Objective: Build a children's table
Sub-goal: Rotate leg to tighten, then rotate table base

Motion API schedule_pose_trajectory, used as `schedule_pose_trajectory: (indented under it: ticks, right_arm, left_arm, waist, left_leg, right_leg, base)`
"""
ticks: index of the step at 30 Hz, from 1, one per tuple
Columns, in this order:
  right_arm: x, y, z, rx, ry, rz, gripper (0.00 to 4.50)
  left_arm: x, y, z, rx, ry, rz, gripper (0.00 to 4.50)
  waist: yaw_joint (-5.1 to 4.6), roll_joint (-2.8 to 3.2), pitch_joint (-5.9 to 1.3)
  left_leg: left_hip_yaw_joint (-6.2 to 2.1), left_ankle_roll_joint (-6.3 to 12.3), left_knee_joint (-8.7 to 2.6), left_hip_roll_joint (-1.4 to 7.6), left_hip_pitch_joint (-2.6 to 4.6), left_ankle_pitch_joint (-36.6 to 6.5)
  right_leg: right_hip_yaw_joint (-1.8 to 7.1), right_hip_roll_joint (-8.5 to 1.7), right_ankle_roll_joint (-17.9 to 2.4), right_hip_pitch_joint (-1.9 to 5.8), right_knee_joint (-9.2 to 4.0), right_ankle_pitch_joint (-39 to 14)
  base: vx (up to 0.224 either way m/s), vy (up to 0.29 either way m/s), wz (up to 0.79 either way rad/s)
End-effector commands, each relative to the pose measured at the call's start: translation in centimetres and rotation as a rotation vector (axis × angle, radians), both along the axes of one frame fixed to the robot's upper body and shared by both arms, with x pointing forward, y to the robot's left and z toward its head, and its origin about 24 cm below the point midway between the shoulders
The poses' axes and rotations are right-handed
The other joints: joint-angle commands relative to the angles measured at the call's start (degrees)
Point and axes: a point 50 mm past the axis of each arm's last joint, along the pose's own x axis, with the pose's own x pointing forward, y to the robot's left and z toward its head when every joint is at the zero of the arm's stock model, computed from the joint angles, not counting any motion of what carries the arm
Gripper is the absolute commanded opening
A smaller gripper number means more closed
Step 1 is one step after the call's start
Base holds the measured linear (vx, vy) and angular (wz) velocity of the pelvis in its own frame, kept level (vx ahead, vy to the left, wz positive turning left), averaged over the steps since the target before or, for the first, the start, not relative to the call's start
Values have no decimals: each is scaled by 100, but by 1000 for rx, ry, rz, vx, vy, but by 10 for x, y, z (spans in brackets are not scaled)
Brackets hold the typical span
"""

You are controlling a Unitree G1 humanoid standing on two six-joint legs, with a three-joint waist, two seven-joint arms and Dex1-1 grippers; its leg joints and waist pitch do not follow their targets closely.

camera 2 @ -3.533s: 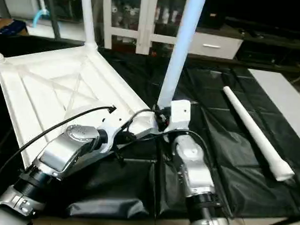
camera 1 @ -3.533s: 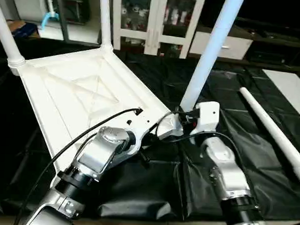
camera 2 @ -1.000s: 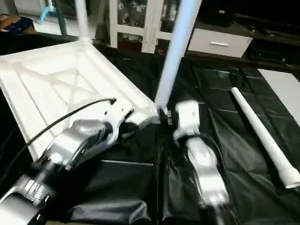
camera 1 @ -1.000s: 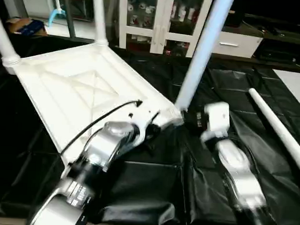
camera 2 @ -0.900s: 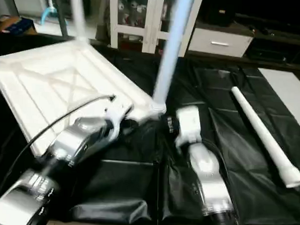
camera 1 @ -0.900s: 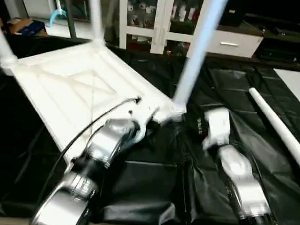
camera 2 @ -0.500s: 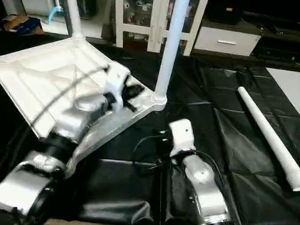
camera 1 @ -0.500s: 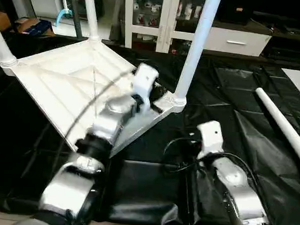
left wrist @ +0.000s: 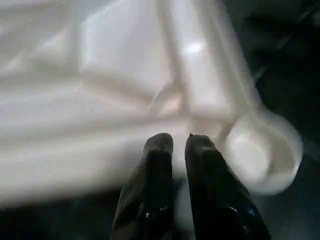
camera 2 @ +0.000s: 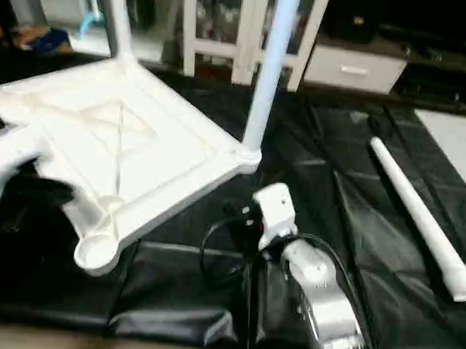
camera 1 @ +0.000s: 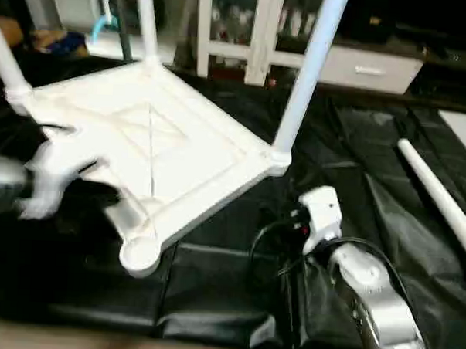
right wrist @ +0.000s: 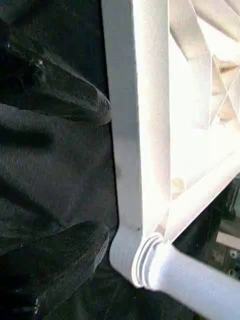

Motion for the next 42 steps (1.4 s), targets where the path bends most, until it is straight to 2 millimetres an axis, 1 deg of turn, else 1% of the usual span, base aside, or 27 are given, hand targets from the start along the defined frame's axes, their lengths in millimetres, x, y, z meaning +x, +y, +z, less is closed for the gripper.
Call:
schedule_pose_trajectory:
  ticks: [1,3,4,5,7,8,10,12,13,14,15,16,17,18,19,20,24,25,26,31,32,34,35,36,37,40,42]
  right_arm:
    - [1,1,3,3,-6,20,339]
    - [1,3,3,-1,-4,33,339]
    - [2,4,3,-5,-6,44,339]
    - [2,5,3,-7,-8,48,339]
    - [4,5,4,-18,-18,56,339]
    - [4,5,4,-19,-18,53,339]
    - [5,4,5,-20,-21,48,339]
    - [6,2,6,-20,-26,41,339]
    - [6,1,7,-18,-29,35,339]
    - [6,1,7,-18,-30,32,339]
    - [5,0,7,-17,-31,29,339]
    - [5,-1,7,-17,-32,27,339]
    - [5,-1,7,-19,-32,26,339]
    - [4,-1,7,-21,-32,26,339]
    - [4,-3,6,-24,-32,21,339]
    - [4,-3,6,-24,-32,21,339]
    - [3,-5,6,-37,-36,17,339]
    - [3,-5,6,-38,-37,16,339]
    - [3,-5,6,-38,-38,16,339]
    - [4,-6,6,-42,-38,11,339]
    - [4,-6,6,-43,-38,9,339]
    - [4,-6,6,-43,-39,8,339]
    - [4,-6,6,-41,-41,0,339]
    - [4,-6,7,-41,-42,-4,339]
    - [4,-6,7,-38,-43,-8,339]
    - [5,-8,9,-30,-45,-20,339]
    - [5,-10,10,-29,-47,-37,339]
  left_arm:
    - [-9,7,-5,50,66,43,67]
    - [-14,6,-21,120,139,48,67]
    - [-16,-1,-38,150,177,33,67]
    - [-15,-4,-44,150,180,29,67]
    - [-10,-21,-64,119,173,6,67]
    - [-8,-25,-68,125,174,0,67]
    - [-7,-32,-78,135,186,-18,67]
    - [-6,-41,-88,151,183,-51,67]
    - [-4,-46,-91,153,164,-68,67]
    - [-1,-52,-90,128,143,-73,67]
    - [3,-61,-88,82,111,-77,67]
    - [6,-69,-86,44,88,-81,67]
    - [7,-73,-85,20,78,-85,67]
    - [8,-75,-84,9,73,-87,67]
    - [9,-91,-78,-63,59,-140,67]
    - [9,-91,-78,-63,59,-140,67]
    - [5,-109,-76,-113,74,-237,67]
    - [5,-111,-76,-114,73,-256,67]
    - [4,-112,-76,-115,73,-261,67]
    - [11,-134,-78,-164,30,-297,67]
    - [12,-144,-82,-179,21,-316,67]
    - [13,-153,-84,-192,12,-329,67]
    - [15,-169,-87,-224,-6,-349,67]
    - [16,-175,-88,-237,-12,-356,67]
    - [17,-182,-89,-245,-29,-365,67]
    - [19,-202,-91,-292,-56,-379,67]
    - [18,-209,-91,-313,-53,-392,67]
  waist:
    - [-49,146,-222]
    - [-24,148,-240]
    - [-33,-3,-223]
    - [-4,49,-228]
    - [12,98,-260]
    - [15,92,-260]
    - [25,73,-295]
    - [6,23,-280]
    - [23,6,-294]
    - [20,32,-295]
    - [17,22,-299]
    - [41,62,-302]
    - [53,35,-301]
    - [61,46,-305]
    - [70,54,-311]
    - [73,63,-316]
    - [54,26,-324]
    - [50,82,-325]
    - [29,46,-332]
    - [29,52,-351]
    - [23,67,-352]
    - [19,54,-352]
    - [27,124,-356]
    - [18,88,-349]
    - [38,80,-357]
    - [27,92,-370]
    - [14,69,-373]
  left_leg:
    - [-15,-228,-543,75,57,-2150]
    - [-3,-222,-526,79,126,-2206]
    - [6,-183,-546,84,83,-2230]
    - [-17,-200,-556,86,88,-2234]
    - [-1,-256,-543,86,129,-2114]
    - [3,-276,-541,85,121,-2073]
    - [5,-311,-527,62,73,-1839]
    - [3,-275,-519,49,37,-1898]
    - [4,-263,-497,47,52,-1898]
    - [-3,-265,-493,43,40,-1886]
    - [3,-266,-490,43,41,-1891]
    - [2,-271,-476,47,77,-1916]
    - [16,-236,-467,41,87,-1932]
    - [11,-239,-470,42,77,-1922]
    - [-10,-258,-487,49,41,-1857]
    - [-9,-270,-483,45,41,-1845]
    - [-8,-246,-479,38,12,-1742]
    - [-12,-255,-479,39,20,-1688]
    - [-1,-241,-470,36,7,-1643]
    - [12,-192,-445,36,1,-1341]
    - [14,-185,-444,33,-5,-1315]
    - [15,-179,-440,33,-7,-1318]
    - [9,-191,-439,36,4,-1298]
    - [29,-176,-428,32,16,-1346]
    - [31,-150,-424,36,25,-1367]
    - [16,-145,-419,33,-37,-1227]
    - [26,-105,-405,30,-41,-1195]
  right_leg:
    - [190,-152,-589,196,-425,-2553]
    - [211,-141,-610,137,-432,-2457]
    - [215,-123,-645,141,-428,-2389]
    - [223,-135,-631,155,-404,-2428]
    - [232,-133,-695,133,-397,-2169]
    - [228,-127,-723,140,-391,-2044]
    - [226,-126,-748,210,-353,-1702]
    - [238,-130,-676,235,-373,-1896]
    - [245,-144,-611,230,-394,-2069]
    - [253,-148,-590,235,-392,-2163]
    - [251,-142,-585,231,-402,-2195]
    - [250,-135,-596,202,-404,-2209]
    - [247,-121,-621,184,-416,-2199]
    - [247,-120,-640,194,-401,-2172]
    - [239,-126,-667,228,-377,-2053]
    - [233,-111,-689,227,-377,-1935]
    - [228,-103,-715,266,-352,-1783]
    - [231,-106,-712,267,-346,-1733]
    - [232,-100,-716,275,-353,-1679]
    - [234,-100,-851,304,-310,-1264]
    - [233,-95,-863,316,-309,-1208]
    - [233,-94,-863,320,-306,-1215]
    - [236,-97,-878,322,-297,-1175]
    - [230,-83,-874,302,-328,-1198]
    - [233,-89,-882,305,-337,-1218]
    - [235,-103,-861,355,-320,-1144]
    - [233,-102,-818,355,-342,-1198]
  base:
    - [0,0,0]
    - [0,0,0]
    - [0,0,0]
    - [0,0,0]
    - [0,0,0]
    - [0,0,0]
    - [0,0,0]
    - [0,0,0]
    - [0,0,0]
    - [0,0,0]
    - [0,0,0]
    - [0,0,0]
    - [0,0,0]
    - [0,0,0]
    - [0,0,0]
    - [0,0,0]
    - [0,0,0]
    - [0,0,0]
    - [0,0,0]
    - [0,0,0]
    - [0,0,0]
    - [0,0,0]
    - [0,0,0]
    - [0,0,0]
    - [0,0,0]
    - [0,0,0]
    - [0,0,0]
